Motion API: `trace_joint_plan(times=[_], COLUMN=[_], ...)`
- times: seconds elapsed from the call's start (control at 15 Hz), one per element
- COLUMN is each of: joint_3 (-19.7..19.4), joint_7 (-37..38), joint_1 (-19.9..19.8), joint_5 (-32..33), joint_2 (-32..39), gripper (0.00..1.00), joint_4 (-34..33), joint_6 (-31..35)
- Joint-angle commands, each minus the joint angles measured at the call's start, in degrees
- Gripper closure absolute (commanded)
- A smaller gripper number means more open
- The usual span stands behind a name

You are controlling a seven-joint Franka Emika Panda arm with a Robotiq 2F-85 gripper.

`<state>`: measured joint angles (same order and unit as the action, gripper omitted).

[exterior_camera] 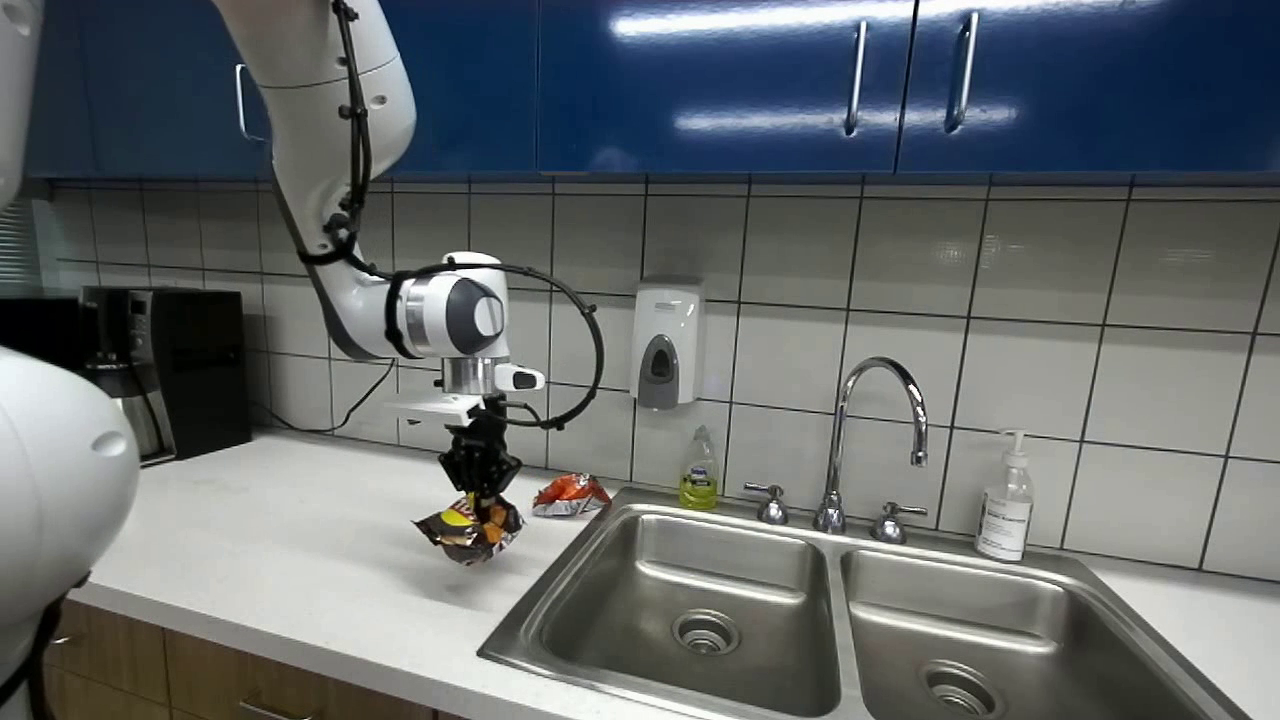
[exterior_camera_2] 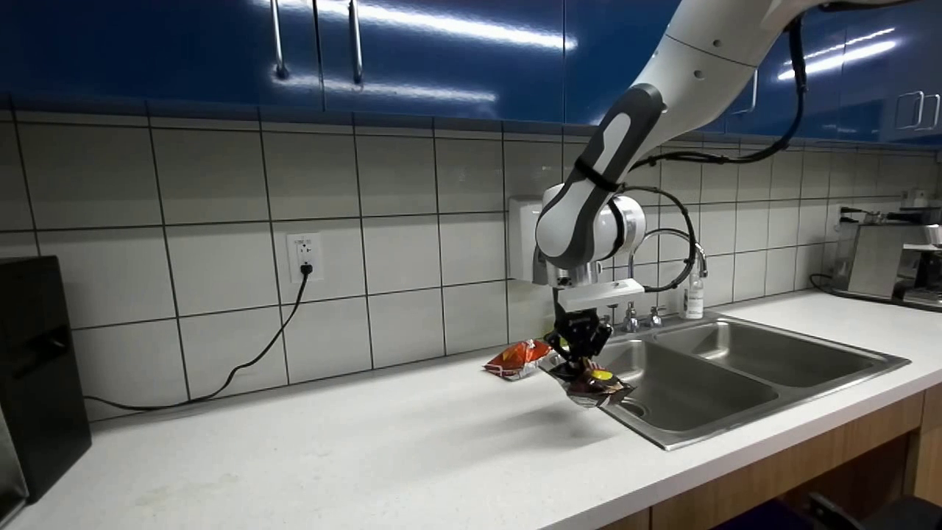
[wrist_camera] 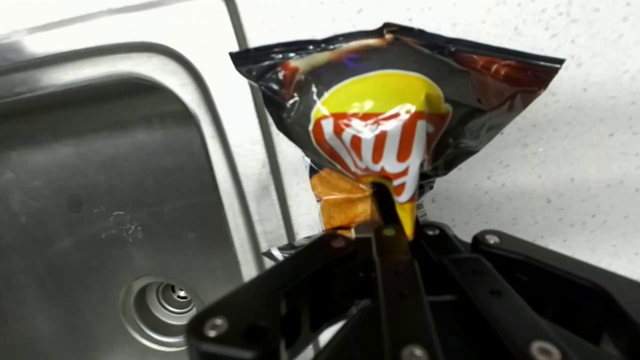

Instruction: Remove the packet from the sink

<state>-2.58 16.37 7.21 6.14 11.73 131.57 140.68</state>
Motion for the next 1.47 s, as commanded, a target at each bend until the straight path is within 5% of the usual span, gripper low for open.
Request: trace_joint_plan(times=[0.0, 0.8, 0.87, 0.93, 1.4], joint_3=[2.3, 2.4, 2.5, 2.4, 2.7], joint_7=[4.3, 7.8, 7.8, 8.0, 8.3], joint_1=[2.2, 6.0, 5.9, 6.0, 6.3], joint_5=[2.7, 4.0, 3.8, 3.9, 3.8], joint_2=[1.1, 7.7, 7.6, 7.5, 3.6], gripper=[1.00, 1.00, 0.73, 0.72, 0.19], joint_4=[0.0, -2.0, -2.2, -2.2, -1.3], joint_6=[-1.1, -0.9, -1.0, -1.1, -2.0])
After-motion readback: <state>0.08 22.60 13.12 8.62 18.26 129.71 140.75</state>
